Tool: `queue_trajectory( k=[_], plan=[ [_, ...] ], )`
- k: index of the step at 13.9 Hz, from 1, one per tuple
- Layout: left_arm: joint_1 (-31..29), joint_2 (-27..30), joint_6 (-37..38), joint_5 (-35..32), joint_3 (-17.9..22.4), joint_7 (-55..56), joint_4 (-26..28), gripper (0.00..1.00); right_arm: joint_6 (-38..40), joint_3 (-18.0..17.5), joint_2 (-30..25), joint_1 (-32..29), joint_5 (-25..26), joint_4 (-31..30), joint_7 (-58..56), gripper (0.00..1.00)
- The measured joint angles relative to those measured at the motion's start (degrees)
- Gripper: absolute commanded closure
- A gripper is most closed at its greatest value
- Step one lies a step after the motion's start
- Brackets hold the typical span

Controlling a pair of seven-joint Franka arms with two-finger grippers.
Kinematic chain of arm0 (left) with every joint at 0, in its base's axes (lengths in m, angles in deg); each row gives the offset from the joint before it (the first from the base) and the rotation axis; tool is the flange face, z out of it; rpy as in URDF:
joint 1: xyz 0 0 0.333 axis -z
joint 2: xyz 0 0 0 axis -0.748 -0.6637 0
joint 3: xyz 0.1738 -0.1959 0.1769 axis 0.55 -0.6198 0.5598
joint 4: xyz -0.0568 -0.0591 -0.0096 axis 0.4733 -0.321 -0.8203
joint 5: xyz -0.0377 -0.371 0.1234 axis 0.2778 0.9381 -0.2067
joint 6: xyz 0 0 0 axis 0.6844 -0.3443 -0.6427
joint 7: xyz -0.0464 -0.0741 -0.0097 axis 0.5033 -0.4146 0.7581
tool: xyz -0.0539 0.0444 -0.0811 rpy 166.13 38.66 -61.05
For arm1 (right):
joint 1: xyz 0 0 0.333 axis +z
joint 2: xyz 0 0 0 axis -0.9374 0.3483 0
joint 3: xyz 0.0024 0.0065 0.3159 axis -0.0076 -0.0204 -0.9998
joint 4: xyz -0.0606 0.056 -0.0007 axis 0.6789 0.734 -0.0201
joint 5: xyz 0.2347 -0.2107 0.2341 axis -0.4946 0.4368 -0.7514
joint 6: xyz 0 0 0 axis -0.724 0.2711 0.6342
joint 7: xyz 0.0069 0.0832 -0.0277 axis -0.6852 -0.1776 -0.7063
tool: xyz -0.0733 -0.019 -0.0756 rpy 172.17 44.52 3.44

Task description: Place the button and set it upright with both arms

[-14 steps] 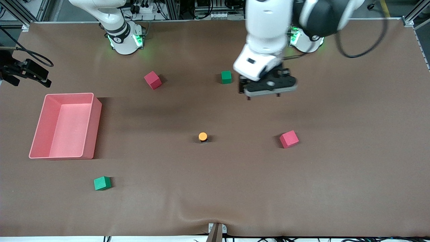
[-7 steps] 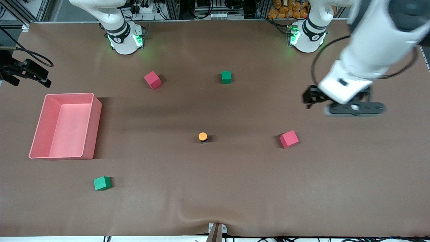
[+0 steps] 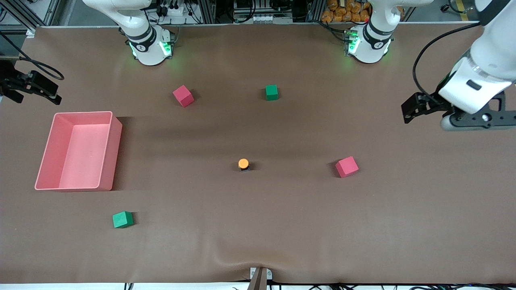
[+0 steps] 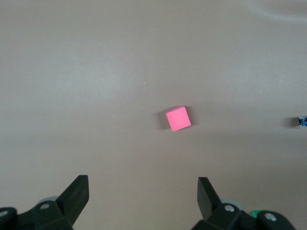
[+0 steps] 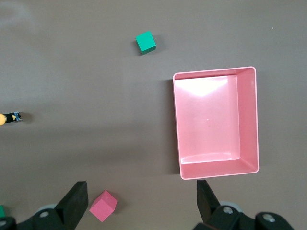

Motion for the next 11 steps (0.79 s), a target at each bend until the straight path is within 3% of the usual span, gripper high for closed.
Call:
queue_trajectory(
  k=[11],
  plan=[
    [-4.63, 7.27, 0.39, 1.65, -0.69, -0.78, 8.83, 0.00, 0.07, 0.00, 0.00, 0.00, 0.00, 0.00, 0.00, 0.00]
  ],
)
